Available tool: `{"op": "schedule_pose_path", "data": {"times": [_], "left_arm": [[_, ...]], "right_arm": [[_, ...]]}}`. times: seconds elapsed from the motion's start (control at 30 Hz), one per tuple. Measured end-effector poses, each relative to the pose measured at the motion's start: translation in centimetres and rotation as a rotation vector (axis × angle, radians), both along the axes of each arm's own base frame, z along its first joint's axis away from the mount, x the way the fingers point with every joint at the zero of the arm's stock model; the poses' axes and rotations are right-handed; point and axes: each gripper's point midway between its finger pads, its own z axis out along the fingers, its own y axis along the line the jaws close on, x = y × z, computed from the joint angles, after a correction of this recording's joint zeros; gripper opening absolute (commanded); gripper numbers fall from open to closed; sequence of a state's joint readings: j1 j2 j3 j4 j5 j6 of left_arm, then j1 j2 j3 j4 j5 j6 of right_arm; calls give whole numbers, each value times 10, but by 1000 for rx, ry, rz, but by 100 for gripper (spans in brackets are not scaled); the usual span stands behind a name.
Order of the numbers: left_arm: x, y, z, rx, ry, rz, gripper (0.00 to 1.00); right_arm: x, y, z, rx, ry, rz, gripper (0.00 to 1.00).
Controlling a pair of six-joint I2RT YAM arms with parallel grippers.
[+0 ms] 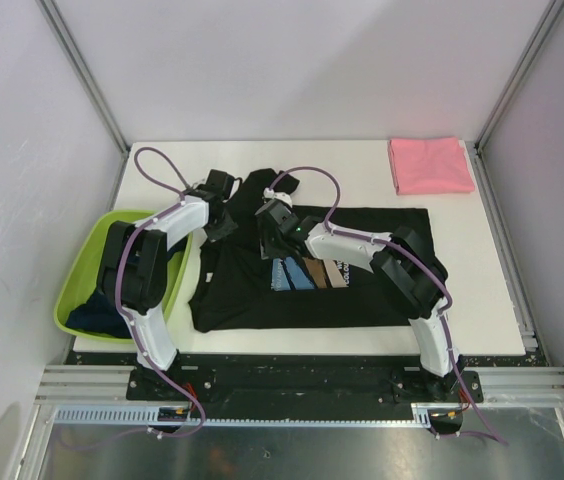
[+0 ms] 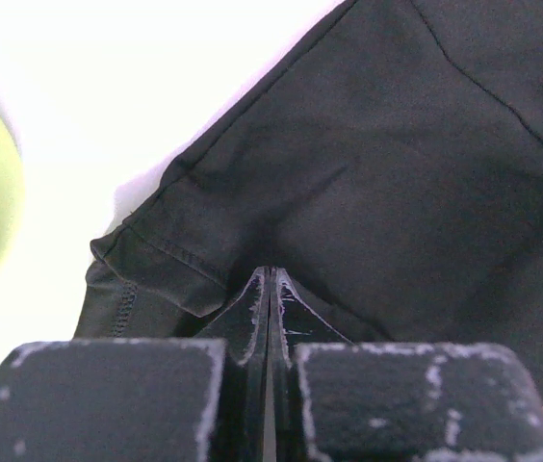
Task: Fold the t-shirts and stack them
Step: Fold the flattened tshirt in 1/3 of the way
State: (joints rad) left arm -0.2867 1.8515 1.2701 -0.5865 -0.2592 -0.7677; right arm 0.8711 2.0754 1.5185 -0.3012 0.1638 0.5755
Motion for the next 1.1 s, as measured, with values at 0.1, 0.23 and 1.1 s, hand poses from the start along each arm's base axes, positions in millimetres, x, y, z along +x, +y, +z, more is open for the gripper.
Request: {"op": "schedule_pose_path", "data": {"times": [0.1, 0.23, 1.1], "left_arm": [[0, 0, 0, 0, 0, 0, 0], [0, 0, 0, 0, 0, 0, 0], [0, 0, 0, 0, 0, 0, 0]], "right_arm": [[0, 0, 0, -1, 1, -1, 42], [0, -1, -1, -4, 3, -1, 42], [-2, -3, -15, -18, 31, -25, 0]]}}
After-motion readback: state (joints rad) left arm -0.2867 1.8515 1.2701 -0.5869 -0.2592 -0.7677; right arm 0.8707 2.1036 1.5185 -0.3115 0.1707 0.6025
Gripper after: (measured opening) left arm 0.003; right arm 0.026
